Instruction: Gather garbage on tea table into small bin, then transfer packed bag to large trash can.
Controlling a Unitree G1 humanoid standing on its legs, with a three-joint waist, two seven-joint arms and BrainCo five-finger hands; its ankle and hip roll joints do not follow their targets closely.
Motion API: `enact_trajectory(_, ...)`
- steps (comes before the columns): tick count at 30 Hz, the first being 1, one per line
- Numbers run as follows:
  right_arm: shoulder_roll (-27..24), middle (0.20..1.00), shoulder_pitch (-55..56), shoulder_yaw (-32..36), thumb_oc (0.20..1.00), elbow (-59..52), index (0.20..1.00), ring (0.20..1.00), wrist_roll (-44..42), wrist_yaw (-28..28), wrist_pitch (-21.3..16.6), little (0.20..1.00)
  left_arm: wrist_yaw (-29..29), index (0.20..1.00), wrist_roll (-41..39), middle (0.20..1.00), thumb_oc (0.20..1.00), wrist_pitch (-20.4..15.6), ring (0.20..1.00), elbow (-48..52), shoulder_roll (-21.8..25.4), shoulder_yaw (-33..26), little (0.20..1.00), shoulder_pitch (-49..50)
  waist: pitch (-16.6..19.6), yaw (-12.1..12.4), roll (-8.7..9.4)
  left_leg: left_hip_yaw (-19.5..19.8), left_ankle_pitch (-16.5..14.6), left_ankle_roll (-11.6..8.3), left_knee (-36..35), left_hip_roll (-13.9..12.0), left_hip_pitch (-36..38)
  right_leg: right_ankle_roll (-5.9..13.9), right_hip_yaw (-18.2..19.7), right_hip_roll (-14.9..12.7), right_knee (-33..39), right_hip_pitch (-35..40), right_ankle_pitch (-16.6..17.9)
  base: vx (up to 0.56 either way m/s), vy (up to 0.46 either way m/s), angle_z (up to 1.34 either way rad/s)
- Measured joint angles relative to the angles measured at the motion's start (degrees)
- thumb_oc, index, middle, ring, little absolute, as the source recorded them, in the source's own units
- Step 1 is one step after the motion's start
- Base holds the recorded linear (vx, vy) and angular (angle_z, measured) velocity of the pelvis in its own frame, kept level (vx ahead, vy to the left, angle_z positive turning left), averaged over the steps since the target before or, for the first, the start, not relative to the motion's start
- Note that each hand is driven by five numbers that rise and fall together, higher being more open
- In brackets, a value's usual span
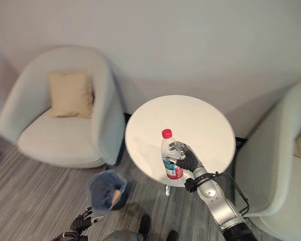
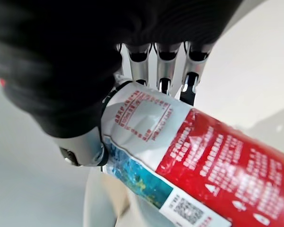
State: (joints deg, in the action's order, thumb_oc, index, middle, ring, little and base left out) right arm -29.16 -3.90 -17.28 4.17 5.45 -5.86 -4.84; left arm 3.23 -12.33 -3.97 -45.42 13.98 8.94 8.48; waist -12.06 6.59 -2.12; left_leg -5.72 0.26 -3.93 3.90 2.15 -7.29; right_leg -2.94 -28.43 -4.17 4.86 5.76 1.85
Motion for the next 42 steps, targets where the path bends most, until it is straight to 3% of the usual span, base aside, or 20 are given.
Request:
enact_trajectory(1, 0.0, 0.2, 0.0, 0.0, 0.2, -0.1, 0.2, 0.2, 0.0, -0.1, 0.0, 0.2, 0.0, 1.0, 0.0, 1.0, 1.0, 0.2, 1.0, 0.1, 0.1, 0.0, 1.0, 0.2, -0.1, -0.1, 0.35, -3.7, -0.1, 0.06, 1.5, -1.0, -0.7, 0.16, -1.5, -1.0, 0.1, 0.0, -0.1, 0.04, 0.111, 1.46)
enact_trajectory(2, -0.1, 0.2, -0.3, 0.1, 0.2, -0.1, 0.2, 0.2, 0.0, -1.1, 0.0, 0.2, -0.1, 1.0, 0.0, 1.0, 1.0, 0.7, 1.0, 0.1, 0.0, 0.2, 1.0, 0.1, -0.4, -0.9, 0.74, -12.6, -0.2, 0.4, 3.0, -4.5, -0.6, 1.15, -4.7, -2.5, 0.0, 0.4, -0.3, 0.05, 0.087, 1.4)
enact_trajectory(4, -0.3, 0.2, -0.6, 0.8, 0.2, -0.2, 0.2, 0.2, 0.1, -1.7, 0.2, 0.2, -0.1, 1.0, 0.1, 1.0, 1.0, 0.9, 1.0, 0.7, -0.1, 0.3, 1.0, -0.5, -0.1, -1.4, 0.04, -17.1, -0.3, 0.73, 2.3, -6.8, 2.1, 3.67, -6.4, -3.7, -0.8, 0.9, -0.6, 0.11, 0.164, 1.18)
enact_trajectory(5, -0.9, 0.2, -0.8, 1.7, 0.2, -0.6, 0.2, 0.2, 0.1, -1.8, 0.2, 0.2, -0.2, 1.0, 0.1, 1.0, 1.0, 0.9, 1.0, 1.7, -0.3, 0.9, 1.0, -0.2, 0.8, -1.9, -2.36, -17.9, 0.8, 2.18, -0.1, -7.7, 3.8, 5.06, -6.3, -3.0, -1.5, 0.9, -0.8, 0.25, 0.322, 0.75)
enact_trajectory(6, -0.5, 0.2, -1.3, 2.6, 0.2, 0.3, 0.2, 0.2, 0.1, -2.7, 0.6, 0.2, -0.1, 1.0, 0.1, 1.0, 1.0, 0.9, 1.0, 2.1, -0.6, 2.2, 1.0, -0.2, 0.5, -1.9, -2.89, -17.9, 1.5, 4.94, -3.3, -6.4, 5.6, 7.07, -5.9, -4.7, -4.0, 0.9, -2.0, 0.28, 0.32, 0.67)
enact_trajectory(7, -0.1, 0.2, -1.8, 2.5, 0.2, 0.2, 0.2, 0.2, 0.2, -2.8, 0.6, 0.2, -0.3, 1.0, 0.7, 1.0, 1.0, 0.7, 1.0, 1.8, -0.8, 2.3, 1.0, -0.4, 0.6, -2.1, -2.05, -16.8, 0.6, 6.09, -4.5, -3.7, 7.3, 7.87, -4.7, -6.3, -4.9, 1.4, -1.8, 0.28, 0.321, 0.36)
enact_trajectory(10, 2.4, 0.2, -2.1, 2.3, 0.2, -0.1, 0.2, 0.2, 0.2, -2.9, 0.7, 0.2, -0.5, 1.0, 2.3, 1.0, 1.0, 0.9, 1.0, 1.6, 0.3, 2.2, 1.0, -0.5, 1.7, -2.1, -0.2, -15.8, -0.1, 8.08, -5.3, -0.7, 8.4, 9.38, -2.9, -9.5, -8.6, 1.0, -3.0, 0.17, 0.21, 0.38)
enact_trajectory(11, 3.2, 0.2, -2.1, 2.1, 0.2, -0.2, 0.2, 0.2, 0.2, -2.8, 0.5, 0.2, -0.7, 1.0, 2.6, 1.0, 1.0, 1.0, 1.0, 1.5, 1.4, 2.2, 1.0, -1.7, 1.8, -2.2, 0.27, -13.9, -0.4, 8.45, -5.3, 0.2, 8.3, 9.18, -0.5, -11.8, -16.0, -2.0, -5.4, 0.08, 0.174, 0.63)
enact_trajectory(12, 3.2, 0.2, -1.9, 2.0, 0.2, -0.1, 0.2, 0.2, 0.2, -2.7, 0.5, 0.2, -0.7, 1.0, 2.8, 1.0, 1.0, 1.0, 1.0, 1.6, 2.1, 2.2, 1.0, -2.7, 1.8, -2.5, 0.18, -12.4, -0.6, 8.81, -5.3, 0.2, 8.2, 9.43, 2.4, -11.9, -20.4, -4.2, -8.0, 0.09, 0.159, 0.76)
enact_trajectory(14, 2.8, 0.2, -1.6, 2.0, 0.2, -0.4, 0.2, 0.2, 0.3, -2.0, 0.4, 0.2, -0.7, 1.0, 2.8, 1.0, 1.0, 0.9, 1.0, 2.6, 3.6, 2.1, 1.0, -4.2, 1.7, -3.7, -0.08, -9.6, -0.7, 10.41, -5.5, 0.1, 8.5, 9.73, 14.7, -7.3, -25.3, -10.9, -12.6, 0.08, 0.081, 0.65)
enact_trajectory(15, 2.8, 0.2, -1.6, 2.0, 0.2, -0.5, 0.2, 0.2, 0.4, -2.0, 0.4, 0.2, -0.7, 1.0, 2.8, 1.0, 1.0, 0.9, 1.0, 2.6, 3.7, 2.1, 1.0, -4.2, 1.7, -3.9, -0.06, -9.6, -0.8, 10.44, -5.5, 0.1, 8.6, 9.73, 16.1, -6.6, -25.4, -12.9, -12.6, 0.1, 0.033, 0.35)
enact_trajectory(18, 2.8, 0.2, -1.5, 1.8, 0.2, -0.5, 0.2, 0.2, 0.4, -2.0, 0.4, 0.2, -0.7, 1.0, 2.8, 1.0, 1.0, 0.9, 1.0, 1.5, 3.6, 2.3, 1.0, -3.9, 1.5, -4.9, -0.25, -8.7, -0.9, 10.5, -5.9, 0.1, 9.5, 9.6, 17.8, -4.5, -20.6, -19.6, -8.7, 0.07, -0.002, 0.2)
enact_trajectory(22, 2.1, 0.2, 1.1, 2.2, 0.2, 1.0, 0.2, 0.2, 1.4, -1.2, 0.4, 0.2, -0.8, 1.0, 3.4, 1.0, 1.0, 0.9, 1.0, 1.6, 2.9, 2.2, 1.0, -3.0, 0.7, -6.7, 1.1, -2.0, -0.5, 8.78, -6.3, 1.3, 11.1, 9.22, 25.2, -2.4, -10.9, -17.8, 2.9, 0.05, -0.049, 0.89)
enact_trajectory(24, 1.9, 0.2, 1.7, 2.0, 0.2, 1.5, 0.2, 0.2, 1.8, -0.8, 0.5, 0.2, -0.9, 1.0, 4.6, 1.0, 1.0, 0.9, 1.0, 2.3, 2.6, 2.0, 1.0, -1.8, 0.5, -6.1, 0.48, -1.0, -1.1, 7.56, -6.5, 0.3, 11.5, 7.0, 24.9, -1.5, -9.3, -16.2, 4.8, 0.07, -0.072, 0.31)
enact_trajectory(27, 0.8, 0.2, 1.6, 1.9, 0.2, 1.5, 0.2, 0.2, 2.5, -0.1, 0.4, 0.2, -0.9, 1.0, 4.6, 1.0, 1.0, 1.0, 1.0, 1.9, 2.1, 1.7, 1.0, 0.5, 0.3, -5.5, -0.31, 0.7, -2.5, 5.42, -5.4, -1.8, 10.2, 6.62, 23.4, 0.3, -5.2, -13.9, 5.6, 0.04, -0.091, 0.15)
enact_trajectory(34, -3.9, 0.2, -4.1, -1.2, 0.2, 0.6, 0.2, 0.2, 3.6, 1.0, 0.4, 0.2, -0.8, 1.0, 4.5, 1.0, 1.0, 0.9, 1.0, 2.0, 2.1, 2.3, 1.0, -0.8, -1.2, -4.5, 0.47, 3.8, -1.9, 3.66, -1.6, -3.6, 4.2, 5.77, 18.8, 1.4, -4.9, -16.0, 5.9, -0.1, -0.046, 0.35)
enact_trajectory(37, -4.1, 0.2, -14.1, -5.2, 0.2, 2.2, 0.2, 0.2, 3.6, 0.3, 0.3, 0.2, 0.1, 1.0, 4.5, 1.0, 1.0, 0.8, 1.0, 1.9, 2.6, 3.5, 1.0, -6.2, -6.1, -4.2, 0.87, 5.3, -3.0, 2.55, 6.5, -2.9, -5.4, 3.97, 17.1, -0.2, -11.4, -24.0, 5.4, -0.14, -0.003, 0.31)
enact_trajectory(39, -2.0, 0.2, -18.3, -5.6, 0.2, 4.4, 0.2, 0.2, 3.6, -0.2, 0.3, 0.2, 1.3, 1.0, 4.4, 1.0, 1.0, 0.3, 1.0, 2.4, 2.8, 4.5, 1.0, -9.6, -10.8, -1.7, 0.8, 5.8, -3.2, 2.74, 9.1, -2.4, -9.3, 3.06, 16.6, -1.3, -14.8, -27.7, 4.5, -0.22, 0.011, 0.41)
enact_trajectory(40, -0.6, 0.2, -22.1, -6.4, 0.2, 6.9, 0.2, 0.2, 3.6, -2.3, -0.2, 0.2, 1.9, 1.0, 3.6, 1.0, 1.0, -0.5, 1.0, 2.8, 2.9, 4.9, 1.0, -10.5, -13.2, -1.1, 0.3, 6.3, -4.0, 3.07, 15.4, -2.0, -15.6, 3.85, 15.7, -2.7, -20.4, -32.7, 2.6, -0.22, 0.023, 0.57)
enact_trajectory(42, -0.1, 0.2, -28.4, -4.5, 0.2, 12.6, 0.2, 0.2, 3.7, -5.5, 1.1, 0.2, 3.1, 1.0, 2.1, 1.0, 1.0, -0.8, 1.0, 5.0, 4.0, 7.0, 1.0, -15.4, -19.5, 1.0, -0.53, 8.9, -6.3, 3.02, 25.2, 0.0, -26.7, 1.47, 14.2, -6.0, -33.1, -43.8, -1.5, -0.08, 0.022, 0.98)
